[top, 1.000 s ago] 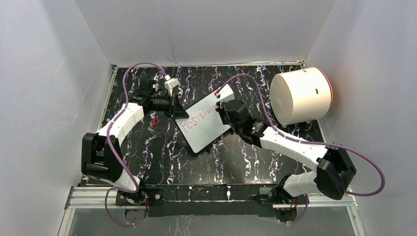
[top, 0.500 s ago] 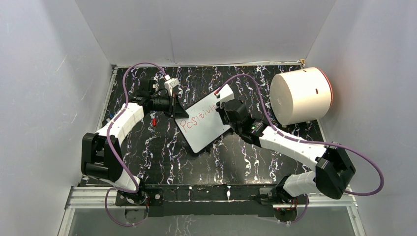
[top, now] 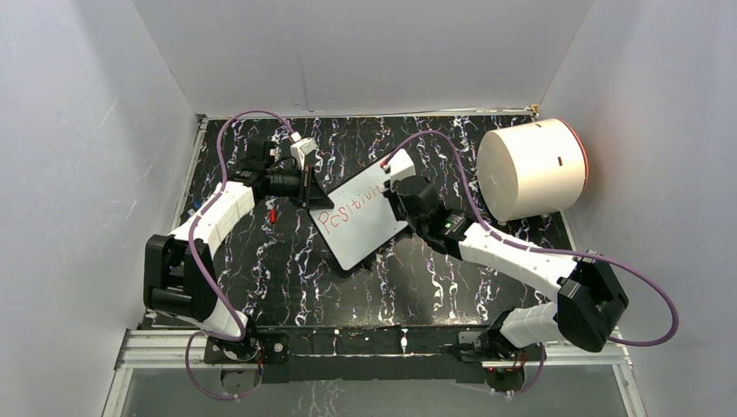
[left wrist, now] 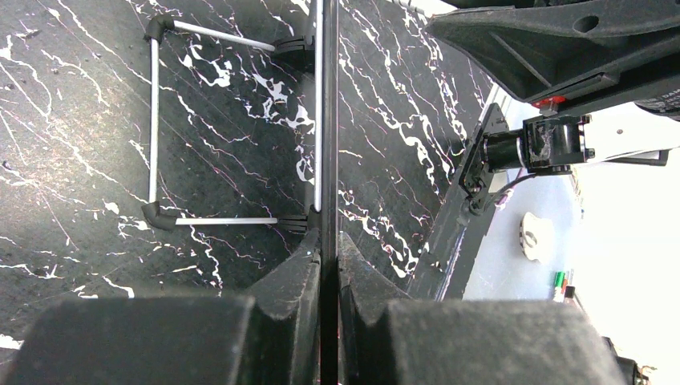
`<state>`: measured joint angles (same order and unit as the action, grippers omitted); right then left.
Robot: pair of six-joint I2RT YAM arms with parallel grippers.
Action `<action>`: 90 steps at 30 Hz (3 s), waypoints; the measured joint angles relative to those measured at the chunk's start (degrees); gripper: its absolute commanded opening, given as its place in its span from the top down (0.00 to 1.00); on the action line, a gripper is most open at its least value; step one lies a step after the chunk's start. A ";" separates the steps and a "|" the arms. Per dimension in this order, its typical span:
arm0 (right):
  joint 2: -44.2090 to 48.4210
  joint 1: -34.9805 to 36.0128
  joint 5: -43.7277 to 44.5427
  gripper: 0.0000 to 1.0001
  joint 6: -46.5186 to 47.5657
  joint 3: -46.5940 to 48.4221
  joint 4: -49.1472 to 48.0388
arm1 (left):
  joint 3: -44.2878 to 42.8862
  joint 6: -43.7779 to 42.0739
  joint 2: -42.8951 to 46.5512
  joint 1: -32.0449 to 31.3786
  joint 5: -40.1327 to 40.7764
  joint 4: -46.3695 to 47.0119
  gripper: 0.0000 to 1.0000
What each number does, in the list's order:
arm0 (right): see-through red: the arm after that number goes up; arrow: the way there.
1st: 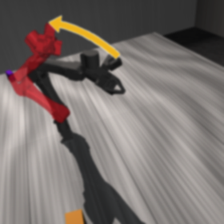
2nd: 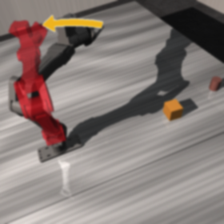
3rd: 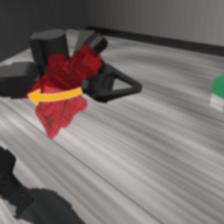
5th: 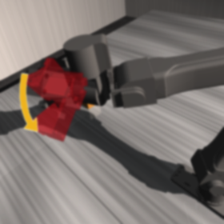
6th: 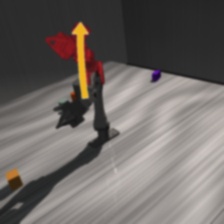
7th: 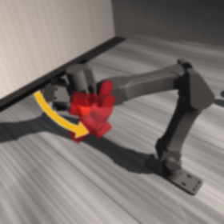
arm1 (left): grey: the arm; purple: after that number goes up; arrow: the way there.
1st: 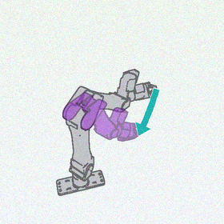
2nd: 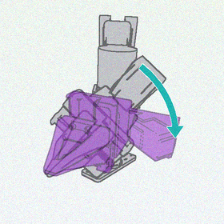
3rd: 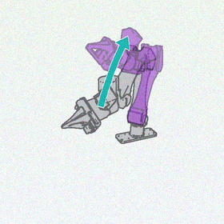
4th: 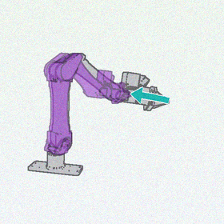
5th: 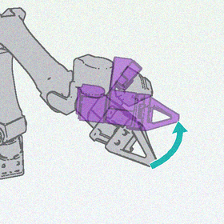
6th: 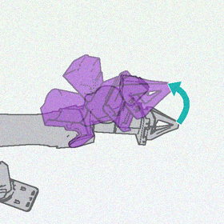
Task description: Write a sentence on the whiteboard
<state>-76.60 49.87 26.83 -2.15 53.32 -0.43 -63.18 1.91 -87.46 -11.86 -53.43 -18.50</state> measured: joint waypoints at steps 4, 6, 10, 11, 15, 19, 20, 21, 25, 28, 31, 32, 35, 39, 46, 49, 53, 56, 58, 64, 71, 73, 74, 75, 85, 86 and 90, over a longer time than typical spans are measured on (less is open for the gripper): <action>0.00 -0.13 0.13 1.00 -0.24 -0.52 0.39 | 0.00 0.00 0.00 -0.02 0.02 0.00 1.00; 0.00 -0.22 0.17 1.00 -0.33 -0.66 0.70 | 0.00 0.00 0.00 -0.02 0.04 0.00 1.00; 0.02 -0.31 0.17 1.00 -0.55 -0.66 0.70 | 0.00 0.00 0.00 -0.04 0.04 0.00 1.00; 0.07 -0.31 0.17 1.00 -0.59 -0.68 0.70 | 0.00 0.00 0.00 -0.04 0.04 0.00 1.00; 0.17 -0.42 0.20 1.00 -0.61 -0.68 0.68 | 0.00 0.00 0.00 -0.07 0.02 0.00 1.00; 0.37 -1.03 0.20 1.00 -0.59 -0.68 0.61 | 0.00 -0.02 0.00 -0.11 0.02 -0.02 1.00; 0.39 -1.20 0.20 1.00 -0.59 -0.68 0.57 | 0.00 0.00 0.00 -0.11 0.02 -0.02 1.00; 0.46 -1.46 0.20 1.00 -0.59 -0.68 0.44 | 0.00 -0.02 0.00 -0.11 0.02 -0.02 1.00; 0.50 -1.92 0.17 1.00 -0.48 -0.66 0.22 | 0.00 -0.02 0.00 -0.11 0.02 -0.04 1.00; 0.50 -2.03 0.00 1.00 -0.42 -0.66 0.13 | 0.00 -0.02 0.00 -0.11 0.02 -0.11 1.00; 0.50 -2.12 -0.20 1.00 -0.39 -0.63 -0.17 | 0.00 -0.02 0.00 -0.11 0.02 -0.15 1.00; 0.50 -2.14 -0.24 1.00 -0.37 -0.61 -0.22 | 0.00 -0.02 0.00 -0.11 0.02 -0.15 1.00; 0.50 -2.14 -0.39 1.00 -0.35 -0.61 -0.57 | 0.00 -0.02 0.00 -0.11 0.02 -0.17 1.00; 0.50 -2.14 -0.46 1.00 -0.09 -0.42 -0.92 | 0.00 -0.02 0.00 -0.11 0.00 -0.17 1.00; 0.48 -2.19 -0.44 1.00 0.61 0.57 -1.22 | 0.00 -0.02 0.00 -0.11 0.00 -0.17 1.00; 0.46 -2.25 -0.48 1.00 0.72 0.79 -1.27 | 0.00 -0.02 0.00 -0.11 0.00 -0.20 1.00; 0.31 -2.27 -1.05 1.00 0.70 0.90 -1.22 | 0.00 -0.02 0.00 -0.11 0.00 -0.17 1.00; 0.13 -2.27 -1.60 1.00 0.68 0.90 -1.07 | 0.00 -0.02 0.00 -0.11 0.00 -0.17 1.00; -0.04 -2.27 -1.95 1.00 0.66 0.90 -0.96 | 0.00 -0.02 0.00 -0.11 0.00 -0.20 1.00; -0.28 -2.27 -2.43 1.00 0.52 0.90 -0.48 | 0.00 -0.04 0.00 -0.11 0.04 -0.17 1.00; -0.26 -2.27 -2.84 1.00 -0.09 0.90 0.48 | 0.00 -0.02 0.00 -0.11 0.07 -0.17 1.00; -0.26 -2.27 -2.97 1.00 -0.44 0.90 0.50 | 0.00 -0.02 0.00 -0.11 0.07 -0.17 1.00; -0.22 -2.29 -3.02 1.00 -0.59 0.90 0.66 | 0.00 -0.02 0.00 -0.11 0.07 -0.17 1.00; -0.13 -2.27 -3.10 1.00 -0.68 0.87 0.92 | 0.00 -0.04 0.00 -0.11 0.07 -0.17 1.00; 0.48 -2.27 -4.59 1.00 -1.49 0.22 3.91 | 0.00 -0.02 0.00 -0.11 0.09 -0.20 1.00; 0.55 -2.29 -4.76 1.00 -1.68 0.20 4.15 | 0.00 -0.02 0.00 -0.11 0.09 -0.20 1.00; 0.94 -2.27 -5.81 1.00 -2.25 -0.26 4.85 | -0.04 -0.02 0.00 -0.11 0.09 -0.24 1.00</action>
<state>-75.66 47.59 21.02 -4.40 53.06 4.43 -63.22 1.89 -87.46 -11.97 -53.34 -18.74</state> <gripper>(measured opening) 0.203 0.074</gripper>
